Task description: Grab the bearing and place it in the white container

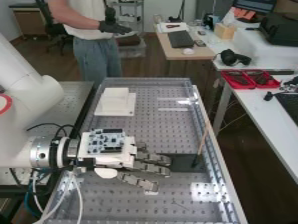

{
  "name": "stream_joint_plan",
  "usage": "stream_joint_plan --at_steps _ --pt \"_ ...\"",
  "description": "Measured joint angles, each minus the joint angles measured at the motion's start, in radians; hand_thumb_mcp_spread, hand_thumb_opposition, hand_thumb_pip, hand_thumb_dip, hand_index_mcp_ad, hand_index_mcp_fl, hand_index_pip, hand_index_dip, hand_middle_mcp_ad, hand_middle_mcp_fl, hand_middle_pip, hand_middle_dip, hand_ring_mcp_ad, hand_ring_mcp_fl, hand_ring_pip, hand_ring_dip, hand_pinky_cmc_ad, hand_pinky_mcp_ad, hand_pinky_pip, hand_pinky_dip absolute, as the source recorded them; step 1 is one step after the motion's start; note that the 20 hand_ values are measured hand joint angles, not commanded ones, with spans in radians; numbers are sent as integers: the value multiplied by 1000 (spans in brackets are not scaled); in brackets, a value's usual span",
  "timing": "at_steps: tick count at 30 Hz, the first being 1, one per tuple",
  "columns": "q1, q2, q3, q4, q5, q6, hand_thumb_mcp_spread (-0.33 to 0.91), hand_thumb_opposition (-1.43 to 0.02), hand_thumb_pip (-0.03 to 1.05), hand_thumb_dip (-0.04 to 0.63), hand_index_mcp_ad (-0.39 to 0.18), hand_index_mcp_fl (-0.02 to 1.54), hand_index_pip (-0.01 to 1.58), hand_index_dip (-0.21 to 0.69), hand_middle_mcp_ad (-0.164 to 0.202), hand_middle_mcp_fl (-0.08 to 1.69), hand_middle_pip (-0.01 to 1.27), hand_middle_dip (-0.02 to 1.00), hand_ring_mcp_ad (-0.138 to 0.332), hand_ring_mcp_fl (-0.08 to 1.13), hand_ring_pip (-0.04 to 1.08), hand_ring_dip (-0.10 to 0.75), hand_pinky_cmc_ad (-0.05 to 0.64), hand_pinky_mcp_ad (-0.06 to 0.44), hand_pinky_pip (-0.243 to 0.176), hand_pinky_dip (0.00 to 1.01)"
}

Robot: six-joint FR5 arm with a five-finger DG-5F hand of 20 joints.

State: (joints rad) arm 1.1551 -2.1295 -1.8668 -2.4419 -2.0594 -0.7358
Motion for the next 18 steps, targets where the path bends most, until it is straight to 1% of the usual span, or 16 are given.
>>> stream_joint_plan --at_steps 7,9,14,18 --pt "1 2 5 -9 -3 -17 440 -848 620 349 -115 86 1391 316 75 21 136 171 143 3 103 51 365 298 -63 178" --pt "1 3 6 -10 -3 -25 438 -848 620 340 -115 86 1391 316 75 21 136 175 143 3 103 51 365 295 -63 178" --pt "2 6 6 -14 -5 -64 440 -852 620 340 -115 86 1391 316 77 21 133 171 143 3 101 51 365 298 -63 178" --pt "2 7 6 -16 -10 -69 436 -836 620 330 -115 86 1391 316 75 21 133 175 143 3 98 51 365 295 -63 178"
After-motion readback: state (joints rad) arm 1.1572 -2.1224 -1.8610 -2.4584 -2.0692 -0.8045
